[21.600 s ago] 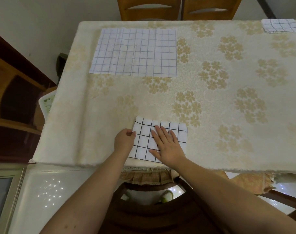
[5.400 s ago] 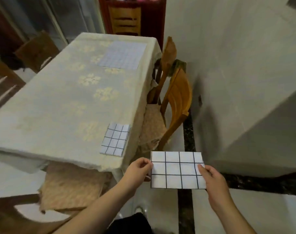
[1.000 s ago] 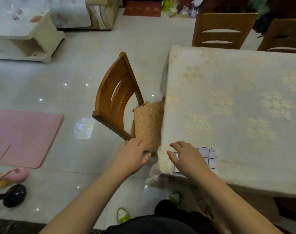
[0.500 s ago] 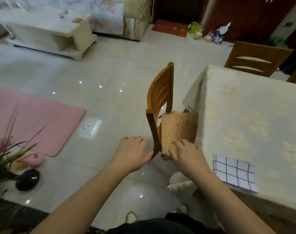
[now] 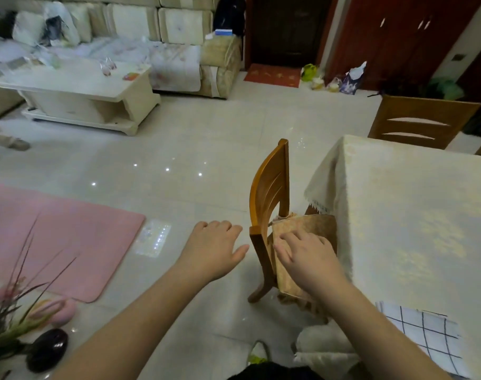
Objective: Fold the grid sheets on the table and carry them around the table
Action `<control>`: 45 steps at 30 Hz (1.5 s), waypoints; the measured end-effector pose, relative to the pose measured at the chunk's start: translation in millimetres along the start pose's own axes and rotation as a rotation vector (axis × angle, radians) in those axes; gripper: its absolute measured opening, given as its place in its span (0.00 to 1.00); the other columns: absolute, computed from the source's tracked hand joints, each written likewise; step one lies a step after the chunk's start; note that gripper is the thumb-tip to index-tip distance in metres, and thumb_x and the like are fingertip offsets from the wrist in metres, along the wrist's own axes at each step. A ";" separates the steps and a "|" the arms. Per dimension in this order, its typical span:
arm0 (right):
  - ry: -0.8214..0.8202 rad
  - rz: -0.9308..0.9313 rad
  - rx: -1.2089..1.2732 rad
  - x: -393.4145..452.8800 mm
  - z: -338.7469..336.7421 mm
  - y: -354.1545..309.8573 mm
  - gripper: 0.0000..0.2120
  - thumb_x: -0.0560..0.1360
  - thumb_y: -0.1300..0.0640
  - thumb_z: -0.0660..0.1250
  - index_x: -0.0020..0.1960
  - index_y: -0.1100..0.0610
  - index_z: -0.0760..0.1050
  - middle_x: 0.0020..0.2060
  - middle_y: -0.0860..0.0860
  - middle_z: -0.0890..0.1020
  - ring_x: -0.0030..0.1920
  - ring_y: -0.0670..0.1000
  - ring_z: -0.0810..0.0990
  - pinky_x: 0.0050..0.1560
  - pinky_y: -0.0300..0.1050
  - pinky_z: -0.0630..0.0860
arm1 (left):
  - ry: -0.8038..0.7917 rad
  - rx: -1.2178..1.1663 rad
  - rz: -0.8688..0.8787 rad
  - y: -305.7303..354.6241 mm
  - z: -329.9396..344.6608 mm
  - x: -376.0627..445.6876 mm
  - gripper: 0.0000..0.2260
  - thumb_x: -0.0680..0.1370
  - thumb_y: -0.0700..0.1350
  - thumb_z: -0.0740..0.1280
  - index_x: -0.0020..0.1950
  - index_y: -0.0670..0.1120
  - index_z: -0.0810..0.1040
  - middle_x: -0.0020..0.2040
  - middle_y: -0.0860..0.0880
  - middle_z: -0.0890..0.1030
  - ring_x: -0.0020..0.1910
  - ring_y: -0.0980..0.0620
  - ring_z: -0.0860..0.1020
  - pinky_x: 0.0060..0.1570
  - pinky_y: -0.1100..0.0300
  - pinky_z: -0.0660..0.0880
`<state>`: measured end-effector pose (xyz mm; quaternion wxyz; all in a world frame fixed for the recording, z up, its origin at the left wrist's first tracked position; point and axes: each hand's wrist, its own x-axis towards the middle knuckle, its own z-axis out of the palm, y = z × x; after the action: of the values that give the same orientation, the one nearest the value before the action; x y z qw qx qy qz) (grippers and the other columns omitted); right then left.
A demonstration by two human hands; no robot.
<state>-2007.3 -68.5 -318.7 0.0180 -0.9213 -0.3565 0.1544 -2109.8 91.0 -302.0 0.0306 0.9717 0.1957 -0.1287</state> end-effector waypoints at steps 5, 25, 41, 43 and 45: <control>0.010 -0.046 0.038 54.6 -23.1 -3.9 0.24 0.81 0.38 0.46 0.71 0.46 0.66 0.70 0.46 0.71 0.70 0.50 0.69 0.72 0.51 0.63 | -0.022 -0.025 -0.004 -14.2 -22.3 44.5 0.26 0.81 0.62 0.51 0.76 0.52 0.60 0.75 0.50 0.66 0.73 0.49 0.66 0.73 0.48 0.60; 0.037 0.051 0.010 270.6 -47.9 -129.1 0.24 0.82 0.40 0.47 0.74 0.48 0.62 0.69 0.48 0.71 0.68 0.51 0.71 0.70 0.49 0.64 | 0.032 -0.003 0.165 -221.7 -32.8 218.2 0.25 0.80 0.61 0.49 0.75 0.52 0.61 0.73 0.51 0.67 0.71 0.50 0.65 0.70 0.51 0.60; 0.044 0.223 0.045 403.3 -64.5 -136.6 0.25 0.82 0.41 0.47 0.75 0.49 0.62 0.71 0.48 0.68 0.71 0.51 0.67 0.71 0.48 0.62 | 0.044 0.009 0.350 -288.2 -62.8 389.1 0.38 0.71 0.64 0.36 0.75 0.52 0.64 0.72 0.51 0.69 0.71 0.50 0.67 0.68 0.51 0.62; 0.048 0.261 0.056 425.4 -66.5 -122.6 0.25 0.82 0.40 0.46 0.75 0.49 0.60 0.72 0.49 0.68 0.71 0.51 0.67 0.70 0.48 0.62 | 0.019 0.039 0.385 -280.3 -67.4 421.7 0.39 0.70 0.65 0.35 0.76 0.53 0.62 0.73 0.52 0.67 0.72 0.51 0.65 0.69 0.52 0.60; 0.057 0.287 0.056 448.8 -71.0 -109.5 0.25 0.82 0.40 0.47 0.75 0.49 0.59 0.72 0.49 0.68 0.71 0.52 0.68 0.69 0.48 0.63 | -0.010 0.065 0.419 -272.8 -71.5 453.6 0.39 0.70 0.65 0.35 0.76 0.54 0.59 0.75 0.52 0.64 0.73 0.51 0.63 0.70 0.51 0.60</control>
<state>-1744.2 315.9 -357.4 0.0316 -0.9659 -0.2159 0.1392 -1794.9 519.2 -354.5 0.0262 0.9910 -0.0149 -0.1308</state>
